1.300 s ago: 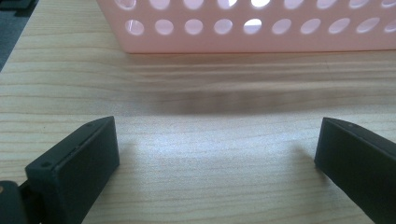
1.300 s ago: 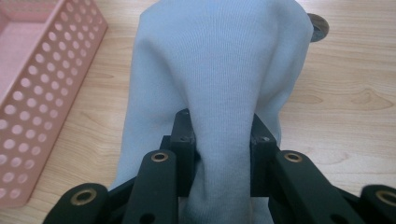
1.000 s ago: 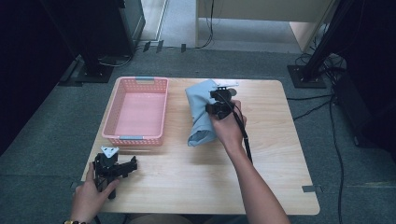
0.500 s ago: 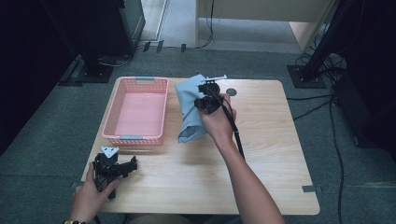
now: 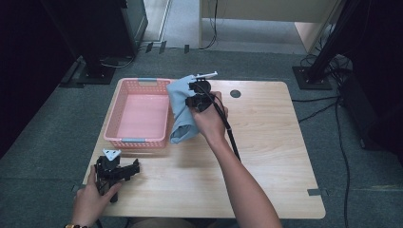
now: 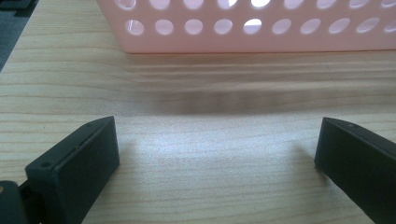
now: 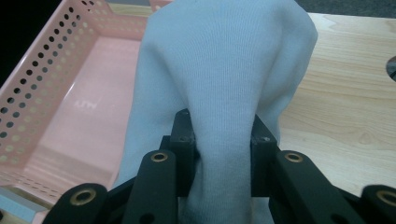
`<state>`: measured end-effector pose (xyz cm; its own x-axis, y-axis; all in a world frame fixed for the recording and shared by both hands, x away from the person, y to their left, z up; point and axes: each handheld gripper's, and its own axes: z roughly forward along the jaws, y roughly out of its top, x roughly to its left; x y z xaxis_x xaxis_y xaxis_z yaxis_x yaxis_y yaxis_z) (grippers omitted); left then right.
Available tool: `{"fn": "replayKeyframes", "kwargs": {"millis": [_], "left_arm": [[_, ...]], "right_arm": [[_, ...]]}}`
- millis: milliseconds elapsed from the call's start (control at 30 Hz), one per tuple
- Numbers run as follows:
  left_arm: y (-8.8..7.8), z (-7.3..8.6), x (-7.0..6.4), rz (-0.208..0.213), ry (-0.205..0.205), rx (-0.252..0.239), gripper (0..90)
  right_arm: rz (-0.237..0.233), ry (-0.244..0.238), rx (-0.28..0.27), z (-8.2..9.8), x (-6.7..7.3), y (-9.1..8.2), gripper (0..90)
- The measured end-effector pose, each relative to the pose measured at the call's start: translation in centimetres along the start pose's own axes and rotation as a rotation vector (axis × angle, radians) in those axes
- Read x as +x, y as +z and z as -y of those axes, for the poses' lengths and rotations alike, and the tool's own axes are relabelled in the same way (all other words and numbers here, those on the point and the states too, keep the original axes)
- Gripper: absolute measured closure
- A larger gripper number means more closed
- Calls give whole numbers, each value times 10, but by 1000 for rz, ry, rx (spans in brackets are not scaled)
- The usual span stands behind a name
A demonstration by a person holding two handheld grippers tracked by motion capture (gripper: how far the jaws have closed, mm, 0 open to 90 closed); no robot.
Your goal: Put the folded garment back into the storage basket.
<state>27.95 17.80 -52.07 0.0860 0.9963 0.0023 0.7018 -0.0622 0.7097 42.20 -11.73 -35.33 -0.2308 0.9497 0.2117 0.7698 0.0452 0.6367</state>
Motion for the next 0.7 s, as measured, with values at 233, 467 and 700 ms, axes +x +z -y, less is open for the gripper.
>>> {"fn": "replayKeyframes", "kwargs": {"millis": [233,467,700], "left_arm": [[0,0,0,0,0,0,0],[0,0,0,0,0,0,0],[0,0,0,0,3,4,0]], "right_arm": [[-11,-11,4,-6,15,5,715],[-20,-25,16,-11,31,12,715],[-26,-39,26,-15,47,20,715]]}}
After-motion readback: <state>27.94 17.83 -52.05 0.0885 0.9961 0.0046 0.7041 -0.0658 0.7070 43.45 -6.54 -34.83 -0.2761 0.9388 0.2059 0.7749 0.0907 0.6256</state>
